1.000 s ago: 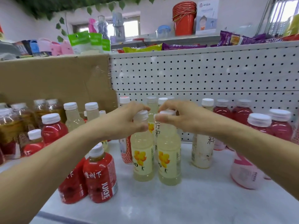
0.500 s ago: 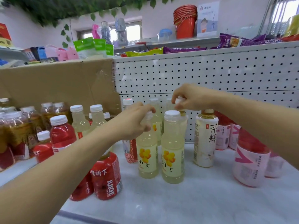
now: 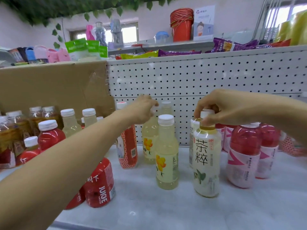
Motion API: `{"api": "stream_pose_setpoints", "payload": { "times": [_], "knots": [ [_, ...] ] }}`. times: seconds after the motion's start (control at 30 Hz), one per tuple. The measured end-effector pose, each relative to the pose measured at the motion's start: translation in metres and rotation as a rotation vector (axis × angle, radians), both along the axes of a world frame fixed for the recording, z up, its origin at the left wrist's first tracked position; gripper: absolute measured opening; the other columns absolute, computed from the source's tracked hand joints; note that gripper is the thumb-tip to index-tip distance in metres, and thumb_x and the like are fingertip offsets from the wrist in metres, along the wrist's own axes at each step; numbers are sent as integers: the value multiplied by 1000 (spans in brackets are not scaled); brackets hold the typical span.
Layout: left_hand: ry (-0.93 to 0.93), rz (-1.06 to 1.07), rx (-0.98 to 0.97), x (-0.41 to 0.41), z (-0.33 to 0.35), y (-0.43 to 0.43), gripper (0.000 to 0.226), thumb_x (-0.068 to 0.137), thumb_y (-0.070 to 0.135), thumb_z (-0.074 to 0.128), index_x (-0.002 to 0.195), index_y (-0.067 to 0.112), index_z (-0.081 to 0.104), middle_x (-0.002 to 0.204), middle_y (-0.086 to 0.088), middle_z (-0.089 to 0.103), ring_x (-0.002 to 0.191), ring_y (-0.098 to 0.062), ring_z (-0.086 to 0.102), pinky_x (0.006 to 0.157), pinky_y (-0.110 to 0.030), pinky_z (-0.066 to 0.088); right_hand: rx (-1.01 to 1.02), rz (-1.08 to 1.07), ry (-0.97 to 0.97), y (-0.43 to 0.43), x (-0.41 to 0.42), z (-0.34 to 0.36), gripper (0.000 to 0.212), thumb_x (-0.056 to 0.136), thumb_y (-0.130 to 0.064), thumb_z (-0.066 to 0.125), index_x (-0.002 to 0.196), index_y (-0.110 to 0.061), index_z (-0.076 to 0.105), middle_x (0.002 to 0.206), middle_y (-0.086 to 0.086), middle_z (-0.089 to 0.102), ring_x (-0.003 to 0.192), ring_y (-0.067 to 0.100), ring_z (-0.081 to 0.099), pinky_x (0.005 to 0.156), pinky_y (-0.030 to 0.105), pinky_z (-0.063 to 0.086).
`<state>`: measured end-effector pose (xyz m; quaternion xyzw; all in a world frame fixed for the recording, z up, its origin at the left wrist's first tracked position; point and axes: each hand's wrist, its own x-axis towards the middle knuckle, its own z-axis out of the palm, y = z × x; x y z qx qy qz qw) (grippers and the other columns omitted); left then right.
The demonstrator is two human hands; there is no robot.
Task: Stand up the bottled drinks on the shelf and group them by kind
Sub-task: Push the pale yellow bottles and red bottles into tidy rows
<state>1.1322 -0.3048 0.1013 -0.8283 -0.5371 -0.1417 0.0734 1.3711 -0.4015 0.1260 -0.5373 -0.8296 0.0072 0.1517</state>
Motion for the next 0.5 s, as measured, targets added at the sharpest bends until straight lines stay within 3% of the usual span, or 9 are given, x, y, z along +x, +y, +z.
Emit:
{"api": "stream_pose_setpoints", "payload": {
  "times": [0.1, 0.17, 0.27, 0.43, 0.5],
  "knots": [
    [-286, -206, -83, 0, 15, -37, 50, 98, 54, 42, 139, 26, 53, 132, 5, 55, 117, -15, 53, 96, -33, 45, -29, -13, 11, -5, 8, -3, 10, 88, -32, 70, 97, -38, 68, 88, -13, 65, 75, 7, 62, 68, 29, 51],
    [-194, -263, -221, 8, 11, -64, 67, 80, 72, 50, 136, 36, 52, 121, 20, 54, 102, -6, 57, 86, -30, 51, -46, -27, 60, -7, 10, -8, 11, 89, -34, 69, 99, -38, 66, 92, -15, 65, 76, 4, 62, 67, 26, 49],
    [45, -257, -125, 15, -10, -62, 60, 81, 52, 74, 133, 36, 49, 114, 22, 40, 100, -2, 44, 86, -25, 34, -9, -49, 128, -7, 7, -19, 13, 87, -34, 70, 98, -36, 63, 92, -15, 63, 74, 1, 61, 64, 25, 47],
    [-2, -199, -100, 16, -18, -40, 54, 87, 38, 72, 132, 31, 45, 110, 12, 36, 106, -13, 44, 88, -28, 34, 35, -68, 295, -8, 9, -35, 28, 81, -34, 75, 104, -34, 58, 91, -13, 64, 77, 2, 61, 67, 28, 50],
    [1, -152, -108, 16, -19, -31, 56, 88, 34, 72, 135, 28, 43, 112, 8, 37, 108, -17, 45, 87, -28, 34, 52, -82, 343, -10, 10, -40, 33, 83, -32, 75, 108, -32, 54, 92, -13, 63, 78, 1, 61, 63, 19, 46]
  ]
}}
